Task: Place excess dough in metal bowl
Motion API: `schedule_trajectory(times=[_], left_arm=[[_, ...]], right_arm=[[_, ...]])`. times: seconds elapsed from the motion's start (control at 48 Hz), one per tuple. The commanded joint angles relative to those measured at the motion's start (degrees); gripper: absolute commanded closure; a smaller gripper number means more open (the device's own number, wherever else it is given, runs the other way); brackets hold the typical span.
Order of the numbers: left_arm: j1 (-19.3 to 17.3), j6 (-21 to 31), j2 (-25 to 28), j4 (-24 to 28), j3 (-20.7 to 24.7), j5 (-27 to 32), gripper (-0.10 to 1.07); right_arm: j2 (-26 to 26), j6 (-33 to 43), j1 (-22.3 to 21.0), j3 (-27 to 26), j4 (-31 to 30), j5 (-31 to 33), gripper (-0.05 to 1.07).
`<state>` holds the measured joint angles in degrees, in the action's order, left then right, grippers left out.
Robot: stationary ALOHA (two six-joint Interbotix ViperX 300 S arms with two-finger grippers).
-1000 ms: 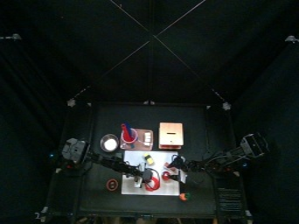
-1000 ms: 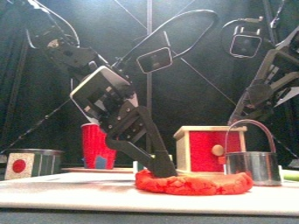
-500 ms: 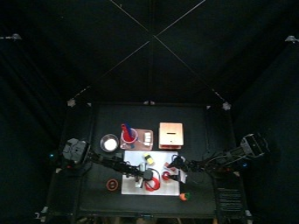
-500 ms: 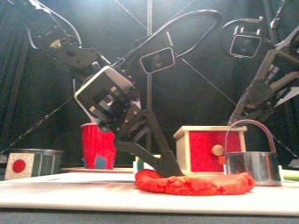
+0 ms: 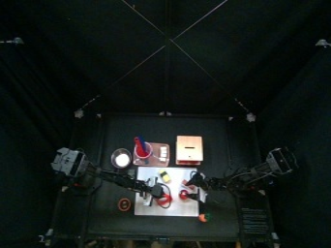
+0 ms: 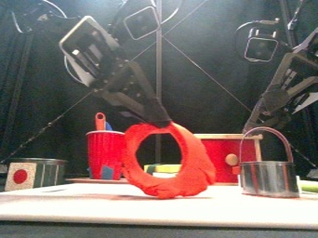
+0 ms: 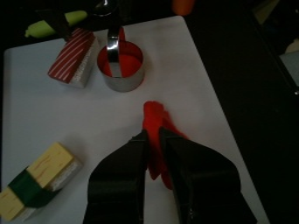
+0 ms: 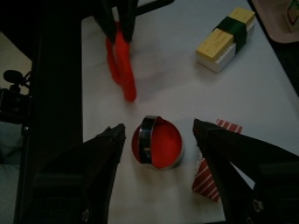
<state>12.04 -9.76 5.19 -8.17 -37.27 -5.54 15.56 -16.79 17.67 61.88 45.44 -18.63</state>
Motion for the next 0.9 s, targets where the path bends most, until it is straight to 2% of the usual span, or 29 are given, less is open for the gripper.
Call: schedule_trajectory(times=[0.0,0.25,0.438,0.542,0.875], left_arm=[[-0.6,0.0,-4.5,0.2,-2.0,-2.1,0.4],[-2.9,0.0,-16.4,-0.1,-12.2,-9.1,0.4],[-5.7,-0.1,-22.7,-1.5,-19.8,-13.3,0.4],[-7.4,-0.2,-26.7,-1.5,-22.9,-13.8,0.4],[-16.3,-0.1,-44.1,-1.6,-34.6,-13.4,0.4]], right_arm=[[0.6,-0.1,-0.2,-1.1,0.0,-0.3,0.08],[0.5,-0.1,-0.2,-1.1,0.1,-0.3,0.08],[0.4,-0.1,-0.4,-1.1,0.2,-0.2,0.08],[0.3,-0.1,-0.4,-1.3,0.3,-0.2,0.08],[0.0,-0.1,-0.6,-1.5,0.6,-0.3,0.08]])
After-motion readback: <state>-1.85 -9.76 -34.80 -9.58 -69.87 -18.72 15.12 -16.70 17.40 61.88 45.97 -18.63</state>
